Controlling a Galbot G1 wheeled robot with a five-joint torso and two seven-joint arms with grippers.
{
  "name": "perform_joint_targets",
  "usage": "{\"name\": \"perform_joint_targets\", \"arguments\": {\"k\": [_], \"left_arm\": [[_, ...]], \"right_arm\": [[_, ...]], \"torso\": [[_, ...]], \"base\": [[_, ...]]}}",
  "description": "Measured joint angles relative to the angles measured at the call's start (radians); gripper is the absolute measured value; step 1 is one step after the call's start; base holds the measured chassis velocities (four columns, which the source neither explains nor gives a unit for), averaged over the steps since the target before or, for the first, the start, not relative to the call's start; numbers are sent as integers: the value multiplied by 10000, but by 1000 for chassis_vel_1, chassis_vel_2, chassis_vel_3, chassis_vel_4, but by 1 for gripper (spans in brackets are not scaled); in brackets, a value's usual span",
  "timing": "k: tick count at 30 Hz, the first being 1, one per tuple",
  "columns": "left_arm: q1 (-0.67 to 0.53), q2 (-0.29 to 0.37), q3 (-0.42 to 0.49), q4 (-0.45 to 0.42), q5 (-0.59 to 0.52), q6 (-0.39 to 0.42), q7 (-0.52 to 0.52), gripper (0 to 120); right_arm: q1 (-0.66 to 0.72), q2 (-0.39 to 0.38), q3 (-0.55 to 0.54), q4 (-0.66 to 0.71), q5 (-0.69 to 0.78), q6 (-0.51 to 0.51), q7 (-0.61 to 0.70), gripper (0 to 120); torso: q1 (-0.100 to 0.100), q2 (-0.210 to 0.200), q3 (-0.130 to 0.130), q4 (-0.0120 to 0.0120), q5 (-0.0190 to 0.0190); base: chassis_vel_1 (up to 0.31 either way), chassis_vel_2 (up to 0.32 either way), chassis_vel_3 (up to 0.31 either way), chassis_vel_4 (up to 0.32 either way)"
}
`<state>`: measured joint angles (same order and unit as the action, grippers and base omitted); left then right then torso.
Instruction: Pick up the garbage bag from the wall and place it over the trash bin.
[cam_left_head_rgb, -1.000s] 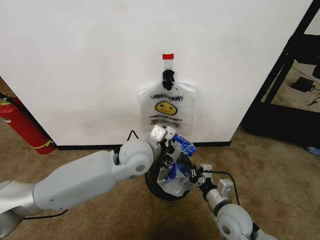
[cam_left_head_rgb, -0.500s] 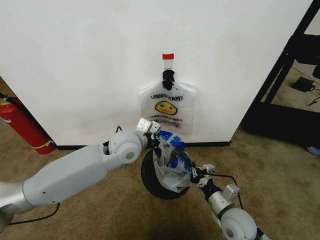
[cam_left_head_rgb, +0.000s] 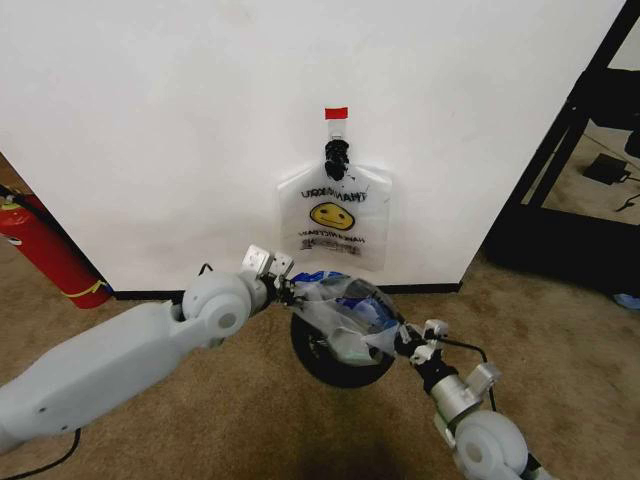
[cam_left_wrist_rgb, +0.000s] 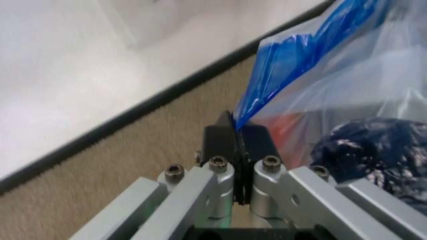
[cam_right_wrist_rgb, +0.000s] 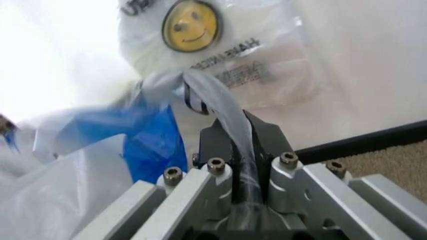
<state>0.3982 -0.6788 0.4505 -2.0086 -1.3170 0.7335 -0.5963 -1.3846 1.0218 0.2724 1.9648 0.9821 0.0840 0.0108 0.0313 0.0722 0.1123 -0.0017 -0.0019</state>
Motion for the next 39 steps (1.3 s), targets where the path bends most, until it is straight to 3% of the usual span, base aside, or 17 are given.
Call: {"name": "perform_joint_targets", "arguments": {"k": [5,10,20,25,31,36,39], "left_arm": [[1159,313,-800,-475,176,-1,65,0],[1746,433,-1039,-713,343,0,190,0],[2121,294,-1702,-1090,335,15,173,0],[2276,480,-2276,-1715,346,-68,150,16],[2566,918,-3237,-3267,378,29,242,43],[2321,1065,-3340,-3736,519,-135,559,56],[1601,837,-2640,-3773,720,-257,969,72]], "right_arm": [[172,109,85,136,658,-142,496,2],[229,241,127,282,977,-221,649,2],[198,297,104,389,779,-260,776,2],[269,398,85,192,505,-254,902,2],[517,462,-45,-128,207,-266,1029,2],[545,473,-124,-219,-74,-267,1019,2],[533,480,-222,-205,-285,-264,1003,2]], "torso": [[0,0,0,4,-3],[-1,0,0,3,3],[0,0,1,1,2],[0,0,1,0,1],[0,0,0,3,1],[0,0,0,3,1],[-1,0,0,3,3]], "base": [[0,0,0,0],[0,0,0,0],[0,0,0,0],[0,0,0,0],[0,0,0,0],[0,0,0,0],[0,0,0,0]]}}
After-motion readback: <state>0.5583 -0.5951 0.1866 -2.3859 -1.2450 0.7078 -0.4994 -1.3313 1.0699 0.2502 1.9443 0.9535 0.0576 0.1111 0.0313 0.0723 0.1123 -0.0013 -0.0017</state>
